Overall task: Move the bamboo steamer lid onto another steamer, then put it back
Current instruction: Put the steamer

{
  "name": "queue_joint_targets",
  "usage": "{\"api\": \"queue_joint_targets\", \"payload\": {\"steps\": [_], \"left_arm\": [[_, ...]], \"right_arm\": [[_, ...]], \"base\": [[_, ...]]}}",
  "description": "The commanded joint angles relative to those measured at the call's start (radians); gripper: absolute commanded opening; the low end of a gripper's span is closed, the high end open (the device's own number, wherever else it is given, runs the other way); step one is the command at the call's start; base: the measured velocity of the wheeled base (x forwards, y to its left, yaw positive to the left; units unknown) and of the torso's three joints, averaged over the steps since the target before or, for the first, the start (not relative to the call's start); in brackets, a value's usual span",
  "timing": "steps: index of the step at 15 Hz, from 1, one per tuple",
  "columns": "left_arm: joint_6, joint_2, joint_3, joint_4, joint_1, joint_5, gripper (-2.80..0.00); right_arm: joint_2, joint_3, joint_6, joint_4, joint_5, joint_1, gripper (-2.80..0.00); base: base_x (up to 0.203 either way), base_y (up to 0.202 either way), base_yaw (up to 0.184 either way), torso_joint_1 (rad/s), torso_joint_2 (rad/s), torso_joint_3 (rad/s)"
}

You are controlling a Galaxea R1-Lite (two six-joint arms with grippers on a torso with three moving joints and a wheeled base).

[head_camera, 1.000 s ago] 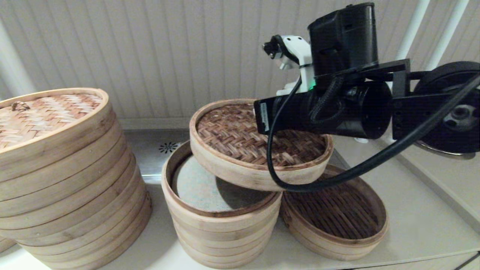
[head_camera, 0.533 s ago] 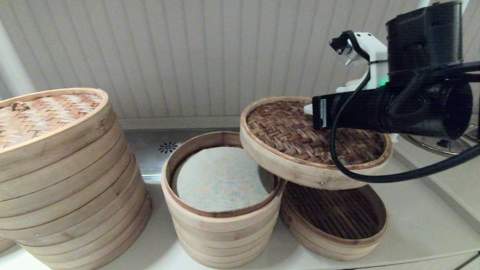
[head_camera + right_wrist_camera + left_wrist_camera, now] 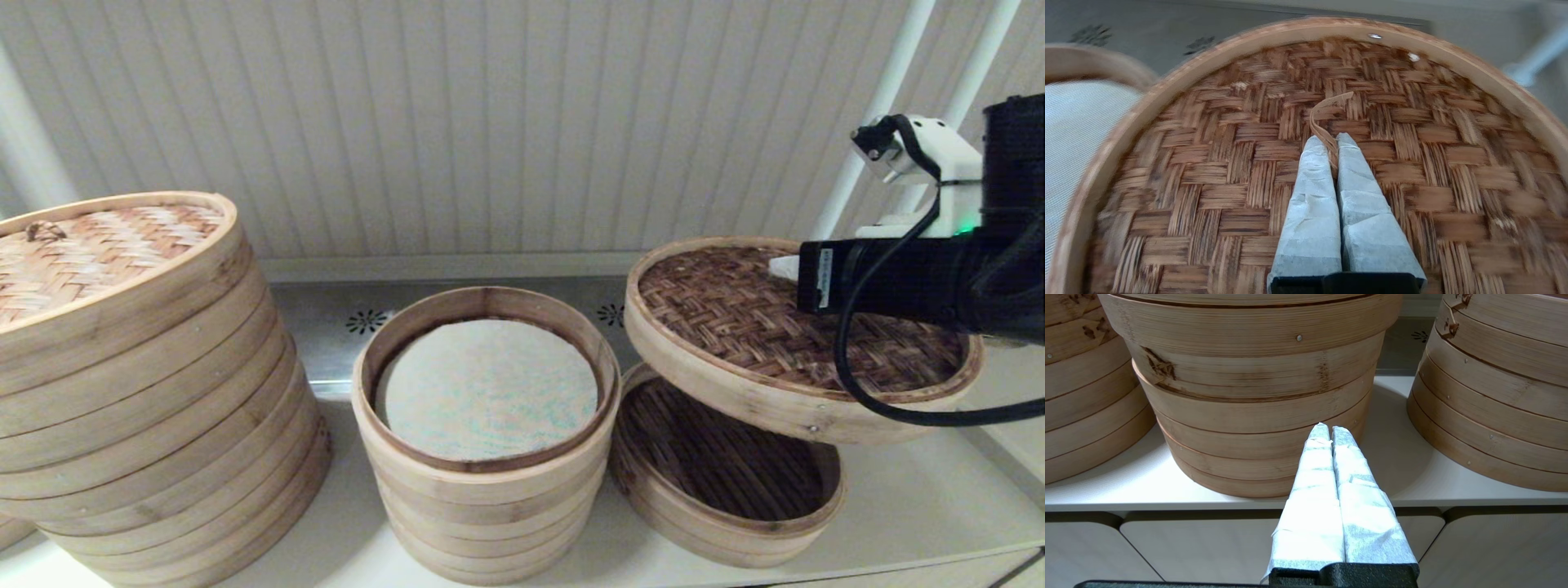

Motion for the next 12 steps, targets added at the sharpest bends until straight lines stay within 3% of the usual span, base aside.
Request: {"api": "queue_joint_targets", "payload": {"steps": [1, 4, 12], "left_arm": [[-0.001, 0.000, 0.000, 0.000, 0.000, 0.001, -2.80], [0.000, 0.000, 0.000, 0.000, 0.000, 0.001, -2.80], [0.000, 0.000, 0.000, 0.000, 0.000, 0.001, -2.80]], "right_arm": [[-0.022, 0.072, 0.001, -0.052, 0.006, -0.048, -2.80], [-0.020, 0.156, 0.001, -0.126, 0.034, -0.102, -2.80], [0.061, 0.331, 0.001, -0.316, 0.074, -0.121, -2.80]], "base": [[0.000, 0.000, 0.000, 0.000, 0.00, 0.000], [0.000, 0.000, 0.000, 0.000, 0.00, 0.000], [0.000, 0.000, 0.000, 0.000, 0.00, 0.000]]}}
